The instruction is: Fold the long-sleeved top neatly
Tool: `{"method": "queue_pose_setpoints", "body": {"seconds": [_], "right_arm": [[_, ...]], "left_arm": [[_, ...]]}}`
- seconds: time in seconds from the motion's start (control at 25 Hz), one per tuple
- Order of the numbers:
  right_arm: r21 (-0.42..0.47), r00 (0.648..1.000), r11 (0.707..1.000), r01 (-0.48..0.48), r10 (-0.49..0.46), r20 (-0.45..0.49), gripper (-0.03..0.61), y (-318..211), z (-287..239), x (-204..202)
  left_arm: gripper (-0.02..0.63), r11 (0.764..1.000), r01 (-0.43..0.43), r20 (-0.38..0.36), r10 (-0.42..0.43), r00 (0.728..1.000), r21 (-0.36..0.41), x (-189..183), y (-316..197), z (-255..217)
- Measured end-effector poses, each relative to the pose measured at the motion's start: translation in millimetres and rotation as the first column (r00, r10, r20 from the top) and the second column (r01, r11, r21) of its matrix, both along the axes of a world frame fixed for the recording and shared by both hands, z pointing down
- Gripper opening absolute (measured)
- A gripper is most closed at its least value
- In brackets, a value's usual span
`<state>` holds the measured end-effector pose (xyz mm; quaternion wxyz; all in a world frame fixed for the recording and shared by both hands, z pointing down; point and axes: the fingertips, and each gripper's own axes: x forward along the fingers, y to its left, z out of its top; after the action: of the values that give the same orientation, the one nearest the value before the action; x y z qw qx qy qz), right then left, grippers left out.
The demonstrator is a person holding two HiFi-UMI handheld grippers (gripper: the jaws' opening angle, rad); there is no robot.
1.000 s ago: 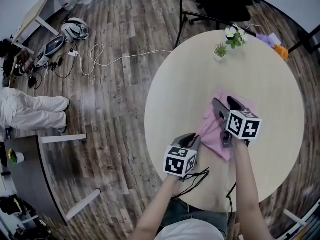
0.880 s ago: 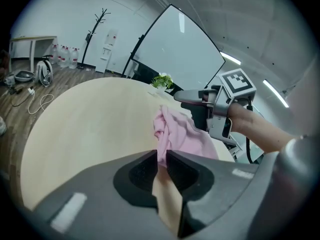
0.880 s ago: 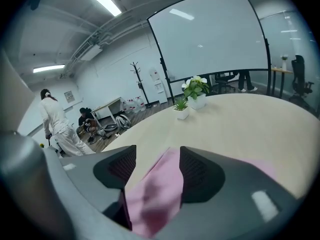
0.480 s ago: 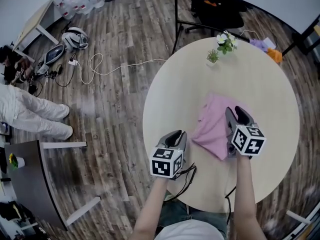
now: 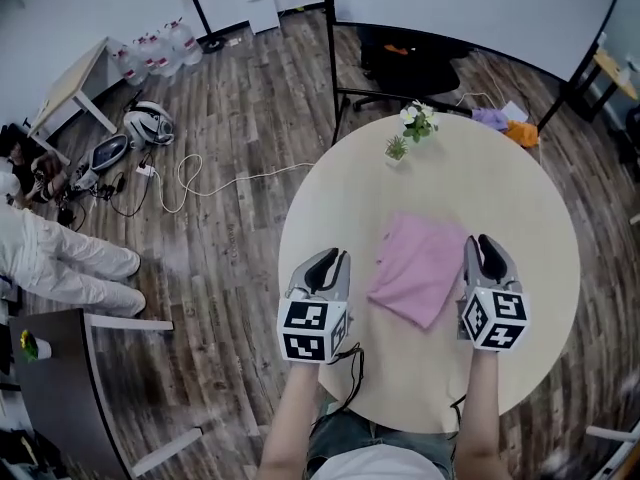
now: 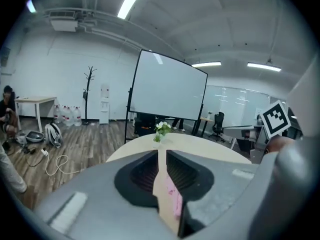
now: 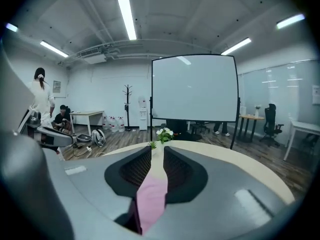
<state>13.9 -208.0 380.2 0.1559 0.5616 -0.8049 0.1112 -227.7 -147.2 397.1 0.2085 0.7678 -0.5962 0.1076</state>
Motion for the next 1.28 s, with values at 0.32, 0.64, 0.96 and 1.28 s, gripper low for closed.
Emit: {"method": "queue_pose_setpoints", "body": {"seconds": [0.32, 0.64, 0.96, 1.28], "right_arm": [[0.097, 0.996, 0.992, -0.079, 0.074, 0.046, 0.069, 31, -47, 29], [0.182, 0.992, 0.976, -0.118, 0.107, 0.069, 0.06, 59, -84, 45], [0.21, 0.99, 0.969, -0.13, 0.114, 0.087, 0.055, 70, -95, 56], [0.226, 0.989, 0.965, -0.136, 0.117, 0.095, 0.051, 73, -103, 59]], "left_arm": [[0.048, 0.987, 0.001, 0.058, -0.01, 0.998, 0.162, 11, 1, -70], [0.037, 0.961, 0.017, 0.077, -0.039, 0.996, 0.275, 21, 11, -118], [0.012, 0.945, 0.012, 0.1, -0.047, 0.994, 0.326, 36, 19, -140], [0.002, 0.944, 0.005, 0.104, -0.042, 0.994, 0.329, 41, 23, -142]]}}
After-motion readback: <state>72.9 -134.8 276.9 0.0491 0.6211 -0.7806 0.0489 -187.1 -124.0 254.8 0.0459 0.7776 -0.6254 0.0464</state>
